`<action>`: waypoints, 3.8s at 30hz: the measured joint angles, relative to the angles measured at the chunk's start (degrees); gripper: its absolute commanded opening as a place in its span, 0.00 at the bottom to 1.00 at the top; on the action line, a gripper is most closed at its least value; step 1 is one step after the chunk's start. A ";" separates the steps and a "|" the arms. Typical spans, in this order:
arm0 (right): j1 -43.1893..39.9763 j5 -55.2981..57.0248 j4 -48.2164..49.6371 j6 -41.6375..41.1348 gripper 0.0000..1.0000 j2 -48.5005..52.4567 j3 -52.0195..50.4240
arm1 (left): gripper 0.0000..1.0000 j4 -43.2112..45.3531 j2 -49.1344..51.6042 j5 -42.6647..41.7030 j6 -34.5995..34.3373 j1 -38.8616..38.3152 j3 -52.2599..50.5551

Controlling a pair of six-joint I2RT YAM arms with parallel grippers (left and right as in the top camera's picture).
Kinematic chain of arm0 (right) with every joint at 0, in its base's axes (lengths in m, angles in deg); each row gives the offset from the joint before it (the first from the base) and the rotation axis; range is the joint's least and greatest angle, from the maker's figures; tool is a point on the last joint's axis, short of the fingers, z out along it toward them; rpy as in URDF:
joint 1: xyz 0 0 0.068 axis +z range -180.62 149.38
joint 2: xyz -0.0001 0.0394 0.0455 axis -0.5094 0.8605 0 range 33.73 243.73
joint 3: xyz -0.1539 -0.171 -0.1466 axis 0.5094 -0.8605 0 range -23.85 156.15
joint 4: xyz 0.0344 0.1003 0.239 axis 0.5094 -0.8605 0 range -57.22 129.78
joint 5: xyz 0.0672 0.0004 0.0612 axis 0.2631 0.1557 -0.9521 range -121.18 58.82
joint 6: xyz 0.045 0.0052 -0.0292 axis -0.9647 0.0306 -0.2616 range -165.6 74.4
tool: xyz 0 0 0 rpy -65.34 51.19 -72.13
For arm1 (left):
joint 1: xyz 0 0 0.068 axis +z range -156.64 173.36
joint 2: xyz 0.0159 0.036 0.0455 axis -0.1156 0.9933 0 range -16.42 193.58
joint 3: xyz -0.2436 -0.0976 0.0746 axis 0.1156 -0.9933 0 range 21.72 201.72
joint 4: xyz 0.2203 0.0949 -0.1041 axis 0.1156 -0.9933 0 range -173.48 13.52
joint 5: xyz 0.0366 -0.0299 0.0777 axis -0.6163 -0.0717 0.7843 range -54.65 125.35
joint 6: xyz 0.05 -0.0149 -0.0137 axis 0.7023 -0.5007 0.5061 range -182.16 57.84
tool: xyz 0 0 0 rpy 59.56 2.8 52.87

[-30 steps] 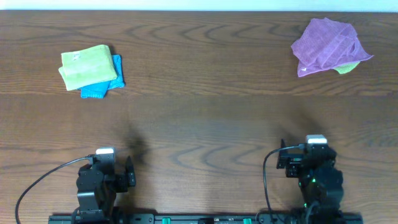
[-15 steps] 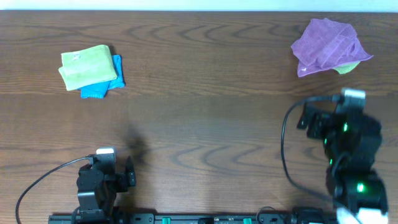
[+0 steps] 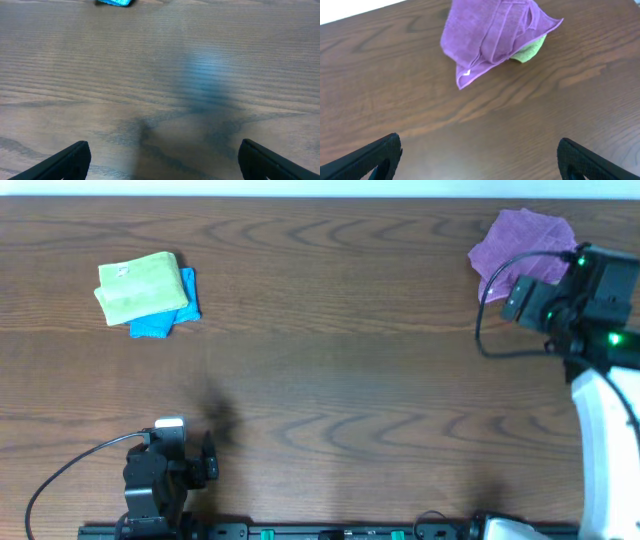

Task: Fold the cloth
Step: 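Reach the right gripper to the purple cloth and pinch its edge, then lift the purple cloth with the right gripper and drag it leftward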

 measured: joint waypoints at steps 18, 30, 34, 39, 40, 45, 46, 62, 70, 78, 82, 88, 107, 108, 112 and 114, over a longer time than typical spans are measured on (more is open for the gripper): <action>-7.89 -6.86 7.54 -0.70 0.99 19.45 8.35 | 0.95 0.02 0.00 0.00 0.00 0.00 0.00; -7.91 -12.76 23.96 -1.88 0.96 28.94 12.13 | 0.96 0.02 0.00 0.00 0.00 0.00 0.00; -7.91 -13.49 23.96 -2.54 0.95 37.24 17.38 | 0.95 0.02 0.00 0.00 0.00 0.00 0.00; -7.91 -14.08 24.15 -3.80 0.93 44.57 23.47 | 0.95 0.02 0.00 0.00 0.00 0.00 0.00; -7.91 -14.29 24.24 -4.15 0.93 45.64 24.33 | 0.95 0.02 0.00 0.00 0.00 0.00 0.00; -7.82 -14.91 25.59 -5.64 0.88 49.37 26.08 | 0.95 0.02 0.00 0.00 0.00 0.00 0.00; -7.78 -15.04 25.79 -5.95 0.88 50.05 26.10 | 0.95 0.02 0.00 0.00 0.00 0.00 0.00; -6.12 -15.74 25.55 -7.21 0.28 54.18 26.10 | 0.95 0.02 0.00 0.00 0.00 0.00 0.00; -6.12 -15.76 22.08 -7.56 0.01 53.86 26.21 | 0.95 0.02 0.00 0.00 0.00 0.00 0.00; -5.77 -15.74 16.46 -6.14 0.02 46.56 26.21 | 0.96 0.02 0.00 0.00 0.00 0.00 0.00; -4.92 -15.76 13.03 -4.57 0.02 41.48 26.56 | 0.95 0.02 0.00 0.00 0.00 0.00 0.00; -2.86 -15.74 5.95 -2.12 0.02 36.46 26.77 | 0.95 0.02 0.00 0.00 0.00 0.00 0.00; 12.98 -15.72 -20.15 2.78 0.02 25.86 26.80 | 0.95 0.02 0.00 0.00 0.00 0.00 0.00; 14.60 -15.74 -22.01 2.95 0.02 25.38 26.80 | 0.95 0.02 0.00 0.00 0.00 0.00 -0.02; 21.14 -15.45 -29.05 4.00 0.01 23.10 26.80 | 0.95 0.02 0.00 0.00 0.00 0.00 -0.02; 24.79 -15.06 -32.79 4.22 0.02 21.53 26.80 | 0.95 0.02 0.00 0.00 0.00 0.00 -0.02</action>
